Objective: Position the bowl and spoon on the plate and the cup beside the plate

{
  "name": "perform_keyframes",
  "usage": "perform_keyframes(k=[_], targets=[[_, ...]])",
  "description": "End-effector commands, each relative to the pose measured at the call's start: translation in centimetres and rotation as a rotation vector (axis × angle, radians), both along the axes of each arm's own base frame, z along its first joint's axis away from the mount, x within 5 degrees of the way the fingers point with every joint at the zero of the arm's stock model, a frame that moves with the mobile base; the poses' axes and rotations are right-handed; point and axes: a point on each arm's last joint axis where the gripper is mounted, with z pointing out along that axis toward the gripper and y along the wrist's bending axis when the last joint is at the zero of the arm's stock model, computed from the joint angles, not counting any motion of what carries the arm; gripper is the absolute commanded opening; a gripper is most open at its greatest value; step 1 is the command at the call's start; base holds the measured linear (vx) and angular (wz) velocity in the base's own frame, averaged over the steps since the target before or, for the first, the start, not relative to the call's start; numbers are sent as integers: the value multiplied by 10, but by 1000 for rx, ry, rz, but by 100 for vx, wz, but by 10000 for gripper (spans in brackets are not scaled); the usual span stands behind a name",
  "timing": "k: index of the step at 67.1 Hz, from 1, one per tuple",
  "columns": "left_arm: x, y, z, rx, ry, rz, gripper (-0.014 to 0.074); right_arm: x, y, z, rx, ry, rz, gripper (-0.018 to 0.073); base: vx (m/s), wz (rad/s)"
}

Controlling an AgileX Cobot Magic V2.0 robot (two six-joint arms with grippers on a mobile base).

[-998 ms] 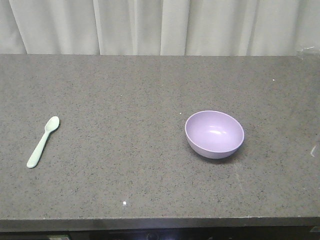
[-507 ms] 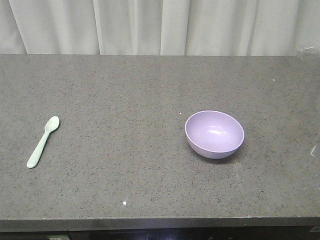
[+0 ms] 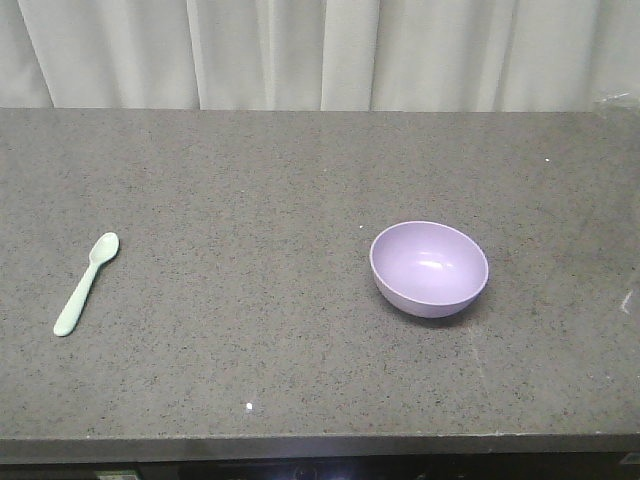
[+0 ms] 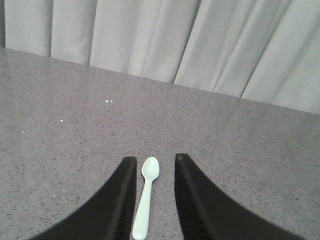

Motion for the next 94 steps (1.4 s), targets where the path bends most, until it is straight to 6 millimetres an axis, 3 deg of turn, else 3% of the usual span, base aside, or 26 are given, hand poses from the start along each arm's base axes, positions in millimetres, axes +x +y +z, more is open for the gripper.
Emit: perform_keyframes(k=[1,9,24,42,53,63,85,94], targets=[[12,-2,19,-49,-79,-17,352,1,-6,20,21,-135,-68,524,0,0],[23,-3,25,-153,-152,-9,436,1,-7,22,18,-150,-77,552,0,0],[44,-4,21,-65,-27,-55,440,1,-7,21,10,-147,-77,550,0,0],[98,-8,55,5,157,-159,440,1,-7,21,10,-147,-77,550,0,0],[138,-9,43,8,324,-207,421,1,-7,21,10,-147,-77,550,0,0],[164,-7,26,-3,391,-206,415,1,-7,21,10,-147,-77,550,0,0],[191,-6,0,-1,453,-201,415,1,-7,21,12,-146,-76,550,0,0],[203,-15,-18,67,515,-234,415,1,-7,21,11,-143,-74,550,0,0]])
